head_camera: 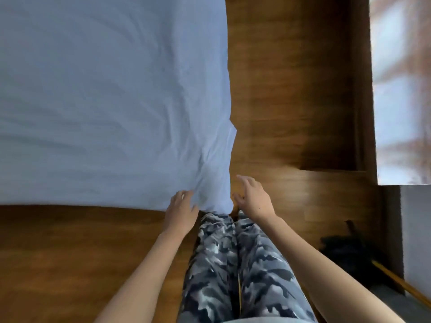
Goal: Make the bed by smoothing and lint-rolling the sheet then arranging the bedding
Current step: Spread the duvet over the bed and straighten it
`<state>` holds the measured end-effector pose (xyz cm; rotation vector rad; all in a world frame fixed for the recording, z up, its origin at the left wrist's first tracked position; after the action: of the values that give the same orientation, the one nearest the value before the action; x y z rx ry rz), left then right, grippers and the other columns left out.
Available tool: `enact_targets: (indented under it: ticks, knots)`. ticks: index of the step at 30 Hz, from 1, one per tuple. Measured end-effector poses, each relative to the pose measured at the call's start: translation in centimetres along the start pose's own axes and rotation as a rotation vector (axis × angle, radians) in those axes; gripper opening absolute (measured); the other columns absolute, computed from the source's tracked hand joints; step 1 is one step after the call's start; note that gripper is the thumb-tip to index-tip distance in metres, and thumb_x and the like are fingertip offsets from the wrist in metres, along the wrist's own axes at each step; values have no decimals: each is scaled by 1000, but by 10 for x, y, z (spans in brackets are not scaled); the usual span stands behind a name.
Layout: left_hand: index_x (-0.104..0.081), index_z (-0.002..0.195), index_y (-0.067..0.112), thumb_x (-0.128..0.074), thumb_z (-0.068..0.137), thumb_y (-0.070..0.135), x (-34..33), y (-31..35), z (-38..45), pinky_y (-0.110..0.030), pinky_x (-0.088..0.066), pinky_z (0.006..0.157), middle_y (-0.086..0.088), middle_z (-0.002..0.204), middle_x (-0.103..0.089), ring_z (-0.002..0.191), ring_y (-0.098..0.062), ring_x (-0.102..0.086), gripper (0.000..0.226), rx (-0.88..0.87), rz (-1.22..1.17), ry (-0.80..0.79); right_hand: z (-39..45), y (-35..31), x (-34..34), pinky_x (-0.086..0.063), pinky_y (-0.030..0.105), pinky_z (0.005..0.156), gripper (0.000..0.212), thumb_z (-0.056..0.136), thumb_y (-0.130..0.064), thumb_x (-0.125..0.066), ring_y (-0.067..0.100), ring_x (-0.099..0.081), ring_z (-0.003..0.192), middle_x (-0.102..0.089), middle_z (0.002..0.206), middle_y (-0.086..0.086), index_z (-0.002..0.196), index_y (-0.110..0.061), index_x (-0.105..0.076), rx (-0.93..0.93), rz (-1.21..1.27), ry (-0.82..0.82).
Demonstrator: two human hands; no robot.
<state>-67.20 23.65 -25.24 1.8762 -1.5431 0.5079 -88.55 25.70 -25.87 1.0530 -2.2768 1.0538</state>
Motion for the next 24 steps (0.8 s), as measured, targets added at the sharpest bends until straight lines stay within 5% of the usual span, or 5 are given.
enact_targets:
  ticks: [5,8,13,19,24]
  knots:
    - [-44,141,10,-61,90,26,-17,-2,104,-51,-41,104,-24,151,-32,136,-41,-35,57,-108,141,288,94,-44,-40,-25,43,114,60,95,-34,-55,39,-28,140,-30,152,23,148,-15,-33,247,-99,153]
    - [-35,143,9,-42,92,35,-25,4,153,-56,-40,102,-25,147,-38,134,-42,-39,58,-227,173,462,151,-63,-47,-22,40,115,67,95,-38,-54,36,-24,142,-26,153,22,150,-11,-27,200,69,242]
    - [4,154,6,-25,89,59,-97,-2,169,-59,-9,117,-27,158,-8,148,-40,-5,89,-214,386,381,182,-29,-108,-35,38,100,74,97,-56,-34,34,-48,125,-50,140,13,153,-19,-3,-340,450,-21]
    - [-5,155,21,-54,89,38,-134,-12,136,-55,0,119,-25,158,11,148,-39,10,83,-402,427,298,115,21,-170,-35,37,105,64,100,-55,-14,28,-44,132,-41,149,4,153,-20,-16,-364,465,-226]
    - [-32,148,18,-72,75,34,-146,-26,90,-53,-21,116,-11,160,-17,148,-33,-13,85,-586,319,252,76,36,-164,-46,16,76,27,96,-53,-43,-4,-59,100,-56,112,-25,119,-39,-44,-157,476,-159]
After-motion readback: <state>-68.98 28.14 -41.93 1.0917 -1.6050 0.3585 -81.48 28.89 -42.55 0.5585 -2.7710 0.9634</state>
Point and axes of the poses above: each hand's wrist, its own z-axis towards the middle knuckle, its own x-axis out of the back of the hand, y = z × x, the point moved 3 cm from there along z, towards the middle knuckle
